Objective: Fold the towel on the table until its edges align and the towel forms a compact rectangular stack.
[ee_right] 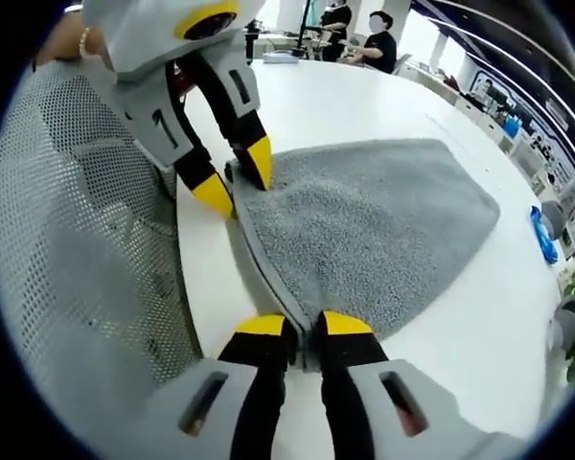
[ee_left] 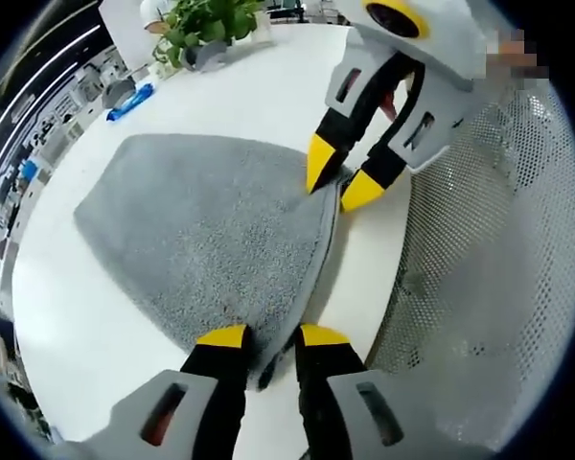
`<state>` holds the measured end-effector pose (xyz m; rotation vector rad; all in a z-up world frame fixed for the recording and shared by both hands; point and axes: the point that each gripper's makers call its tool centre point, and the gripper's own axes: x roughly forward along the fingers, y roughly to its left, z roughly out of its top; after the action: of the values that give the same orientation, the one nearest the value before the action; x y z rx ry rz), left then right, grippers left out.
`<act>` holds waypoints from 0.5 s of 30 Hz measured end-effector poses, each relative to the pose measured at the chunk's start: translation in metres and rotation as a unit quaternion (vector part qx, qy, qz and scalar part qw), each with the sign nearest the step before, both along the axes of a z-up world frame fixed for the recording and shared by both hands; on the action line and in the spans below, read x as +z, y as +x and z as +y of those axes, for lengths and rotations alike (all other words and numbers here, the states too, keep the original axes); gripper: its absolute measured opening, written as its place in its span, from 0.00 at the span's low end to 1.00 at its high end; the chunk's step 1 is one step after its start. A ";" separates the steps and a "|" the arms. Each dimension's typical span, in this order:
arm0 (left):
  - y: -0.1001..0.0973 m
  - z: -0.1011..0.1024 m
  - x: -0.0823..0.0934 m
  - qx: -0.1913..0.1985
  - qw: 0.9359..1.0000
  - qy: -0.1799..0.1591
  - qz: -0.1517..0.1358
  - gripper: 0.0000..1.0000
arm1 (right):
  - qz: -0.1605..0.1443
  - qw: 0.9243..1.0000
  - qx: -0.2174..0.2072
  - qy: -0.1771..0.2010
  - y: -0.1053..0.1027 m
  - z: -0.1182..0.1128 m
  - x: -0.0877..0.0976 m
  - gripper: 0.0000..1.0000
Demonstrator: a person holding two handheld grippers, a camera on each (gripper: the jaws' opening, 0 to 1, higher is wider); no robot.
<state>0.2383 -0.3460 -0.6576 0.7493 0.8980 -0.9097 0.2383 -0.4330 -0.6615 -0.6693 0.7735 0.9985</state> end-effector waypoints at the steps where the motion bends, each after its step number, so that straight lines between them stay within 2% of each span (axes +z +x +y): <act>1: 0.000 0.000 0.000 0.001 1.000 0.000 -0.001 0.19 | 0.000 1.000 0.000 0.000 0.000 -0.001 0.000 0.08; 7: 0.001 0.000 0.000 0.009 1.000 -0.015 -0.001 0.19 | -0.003 1.000 0.002 0.000 0.002 0.000 -0.001 0.07; 15: 0.001 -0.003 0.000 -0.009 1.000 -0.005 -0.007 0.17 | -0.012 1.000 0.015 -0.012 0.006 0.001 -0.001 0.05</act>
<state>0.2394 -0.3485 -0.6577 0.7555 0.8758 -0.9224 0.2439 -0.4319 -0.6623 -0.7146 0.7571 1.0073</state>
